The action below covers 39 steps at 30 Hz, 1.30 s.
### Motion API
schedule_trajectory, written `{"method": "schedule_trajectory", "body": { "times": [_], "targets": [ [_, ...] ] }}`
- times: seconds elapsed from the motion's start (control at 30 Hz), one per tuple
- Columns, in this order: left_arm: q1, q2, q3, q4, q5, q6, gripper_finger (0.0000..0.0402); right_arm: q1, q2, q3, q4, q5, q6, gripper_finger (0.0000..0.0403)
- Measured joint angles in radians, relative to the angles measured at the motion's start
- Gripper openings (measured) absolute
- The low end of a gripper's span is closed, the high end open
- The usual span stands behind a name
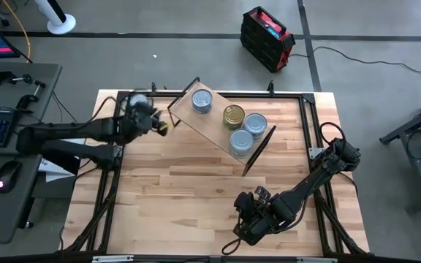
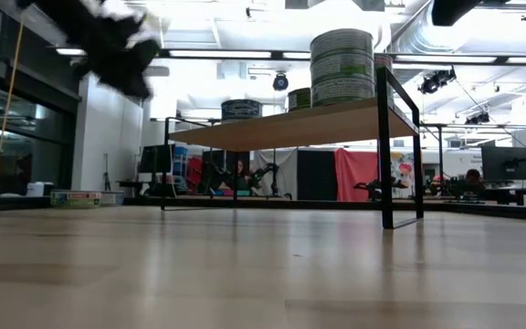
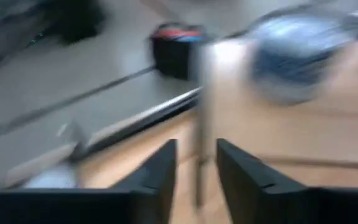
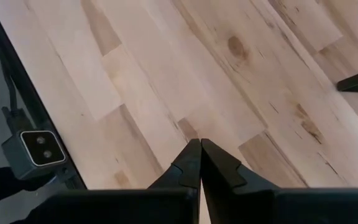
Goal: Stack canned seafood by type on shelf
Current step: Stack the white-green tuna can on top of the other white-green tuna cans on the shelf
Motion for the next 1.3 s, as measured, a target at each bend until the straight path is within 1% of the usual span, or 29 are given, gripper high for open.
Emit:
{"method": "schedule_trajectory", "body": {
  "times": [0.1, 0.13, 0.2, 0.27, 0.33, 0.5, 0.6, 0.77, 0.93, 1.1, 1.2, 1.3],
  "targets": [
    [0.016, -0.067, -0.117, -0.022, -0.097, -0.251, 0.0027, 0.000, 0.000, 0.000, -0.002, 0.000, 0.000, 0.0000],
    [0.031, -0.071, -0.142, -0.021, -0.124, -0.321, 0.0014, 0.000, 0.000, 0.000, -0.001, 0.000, 0.000, 0.0000],
    [0.081, -0.055, -0.189, -0.029, -0.140, -0.414, 0.0004, -0.001, 0.000, 0.000, -0.001, 0.000, 0.000, 0.0000],
    [0.141, -0.008, -0.219, -0.024, -0.134, -0.455, 0.0001, -0.003, 0.000, 0.000, -0.002, 0.000, 0.000, 0.0000],
    [0.210, 0.041, -0.230, -0.029, -0.133, -0.459, 0.0000, -0.007, 0.000, 0.000, -0.001, 0.000, 0.000, 0.0000],
    [0.362, 0.152, -0.228, 0.022, -0.133, -0.390, 0.0000, -0.014, 0.000, 0.000, 0.000, 0.000, 0.000, 0.0000],
    [0.427, 0.215, -0.228, 0.032, -0.106, -0.388, 0.0000, -0.016, 0.000, 0.000, 0.001, 0.000, 0.000, 0.0000],
    [0.496, 0.308, -0.228, 0.031, -0.055, -0.400, 0.0000, -0.016, 0.000, 0.000, 0.002, 0.000, 0.004, 0.0000],
    [0.526, 0.368, -0.228, 0.026, 0.031, -0.454, 0.0000, -0.016, 0.000, 0.000, 0.002, 0.000, 0.004, 0.0000],
    [0.526, 0.422, -0.227, -0.003, 0.087, -0.506, 0.0000, -0.016, 0.000, 0.000, 0.002, 0.000, 0.003, 0.0000],
    [0.508, 0.426, -0.225, -0.028, 0.101, -0.523, 0.0000, -0.013, 0.000, 0.000, 0.002, 0.000, 0.003, 0.0000],
    [0.457, 0.418, -0.224, -0.065, 0.130, -0.518, 0.0000, -0.009, 0.000, 0.000, 0.002, 0.005, 0.000, 0.0000]
  ]
}}
